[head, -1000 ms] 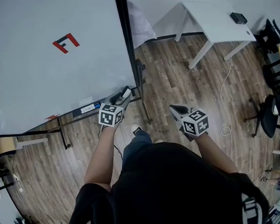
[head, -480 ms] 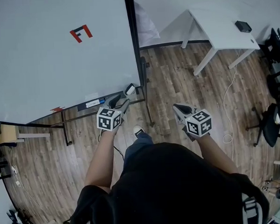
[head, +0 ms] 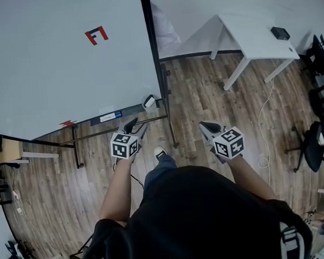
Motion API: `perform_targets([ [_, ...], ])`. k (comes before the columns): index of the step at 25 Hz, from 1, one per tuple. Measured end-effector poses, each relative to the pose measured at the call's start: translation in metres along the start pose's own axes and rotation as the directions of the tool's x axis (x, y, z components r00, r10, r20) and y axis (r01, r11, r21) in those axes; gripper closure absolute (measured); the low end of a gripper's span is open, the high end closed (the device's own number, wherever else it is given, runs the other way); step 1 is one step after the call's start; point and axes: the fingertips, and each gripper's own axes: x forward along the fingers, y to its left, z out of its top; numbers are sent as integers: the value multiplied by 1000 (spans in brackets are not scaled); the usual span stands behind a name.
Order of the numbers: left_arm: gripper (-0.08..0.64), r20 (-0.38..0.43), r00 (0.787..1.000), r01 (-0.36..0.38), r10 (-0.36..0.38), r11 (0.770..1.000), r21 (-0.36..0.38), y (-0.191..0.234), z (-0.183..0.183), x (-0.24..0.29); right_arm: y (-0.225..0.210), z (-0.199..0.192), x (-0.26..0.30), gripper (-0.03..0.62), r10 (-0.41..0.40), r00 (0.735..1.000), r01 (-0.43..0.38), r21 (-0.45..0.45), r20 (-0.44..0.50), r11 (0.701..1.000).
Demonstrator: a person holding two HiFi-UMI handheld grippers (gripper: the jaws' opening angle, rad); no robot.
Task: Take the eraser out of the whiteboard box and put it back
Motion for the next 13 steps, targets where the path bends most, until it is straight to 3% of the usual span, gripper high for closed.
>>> perform_targets([
  [7, 364, 4, 1000, -9, 9, 1000, -1, -7, -11, -13, 7, -4, -8, 597, -25, 1000, 24, -95, -9, 995],
  [13, 364, 4, 1000, -6, 6, 1000, 3, -17, -16, -17, 7, -5, -16, 597, -30, 1000, 30, -98, 1, 995],
])
